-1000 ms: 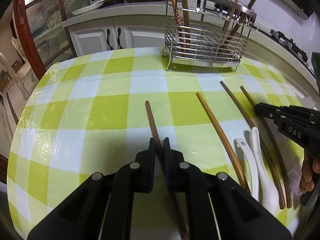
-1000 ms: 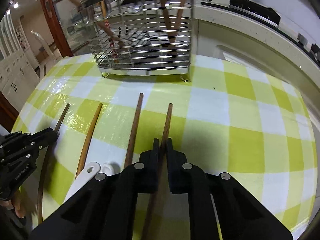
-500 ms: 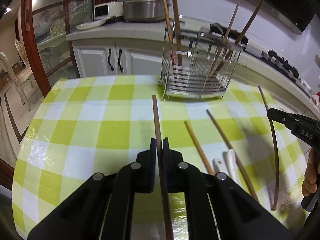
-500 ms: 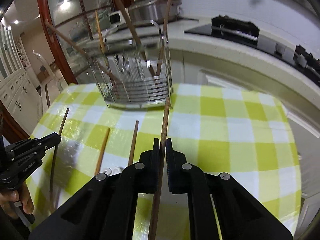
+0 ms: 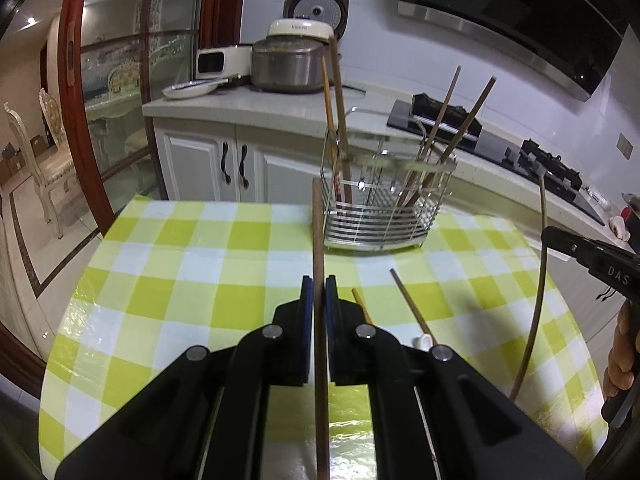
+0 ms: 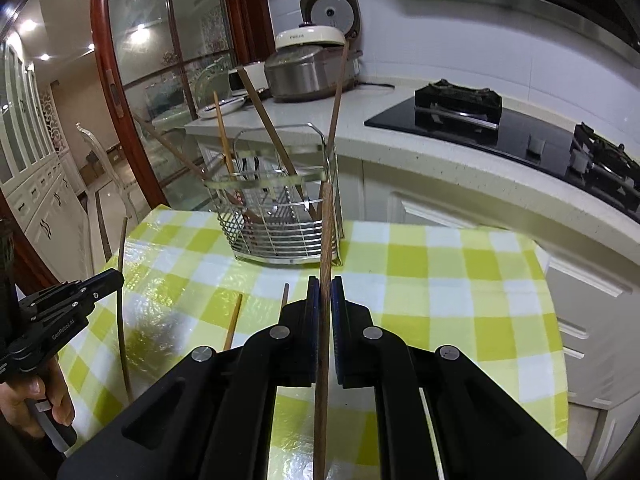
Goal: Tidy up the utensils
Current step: 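Lift both chopsticks upright and carry them toward the wire rack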
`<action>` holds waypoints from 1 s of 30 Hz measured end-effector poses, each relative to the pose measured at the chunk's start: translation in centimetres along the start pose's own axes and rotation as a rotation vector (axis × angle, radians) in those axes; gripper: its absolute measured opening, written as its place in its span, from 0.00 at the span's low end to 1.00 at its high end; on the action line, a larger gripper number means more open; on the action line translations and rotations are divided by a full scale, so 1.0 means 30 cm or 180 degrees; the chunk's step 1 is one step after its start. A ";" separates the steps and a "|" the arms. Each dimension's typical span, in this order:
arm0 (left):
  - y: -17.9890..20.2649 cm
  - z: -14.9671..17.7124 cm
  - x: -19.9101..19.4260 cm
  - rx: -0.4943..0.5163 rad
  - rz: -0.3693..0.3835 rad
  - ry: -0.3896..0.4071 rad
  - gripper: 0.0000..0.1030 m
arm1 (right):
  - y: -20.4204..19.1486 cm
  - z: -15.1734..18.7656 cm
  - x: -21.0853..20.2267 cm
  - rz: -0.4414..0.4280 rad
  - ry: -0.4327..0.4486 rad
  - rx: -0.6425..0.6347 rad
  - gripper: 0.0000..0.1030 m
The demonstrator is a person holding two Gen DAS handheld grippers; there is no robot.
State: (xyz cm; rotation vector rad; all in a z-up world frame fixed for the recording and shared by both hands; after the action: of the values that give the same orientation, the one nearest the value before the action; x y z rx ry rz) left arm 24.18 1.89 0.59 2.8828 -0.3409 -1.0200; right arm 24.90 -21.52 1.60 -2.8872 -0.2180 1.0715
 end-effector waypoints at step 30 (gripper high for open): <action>0.061 -0.095 -0.172 0.0119 0.0069 0.0342 0.06 | -0.002 -0.052 -0.138 0.0042 0.0250 -0.0027 0.08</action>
State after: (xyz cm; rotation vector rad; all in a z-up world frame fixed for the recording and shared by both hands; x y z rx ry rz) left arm 21.74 1.26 6.22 2.9455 -0.3870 -0.8603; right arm 22.80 -22.10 5.46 -2.9351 -0.2005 0.9589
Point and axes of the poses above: each gripper's, at about its wrist camera, not at the fingertips, and x roughly the way its jaws point, y to its right, z to its underside, the point moved 6 cm from there along x, roughly the way its jaws point, and after that the axes turned 3 degrees about z, right-handed, at the moved point
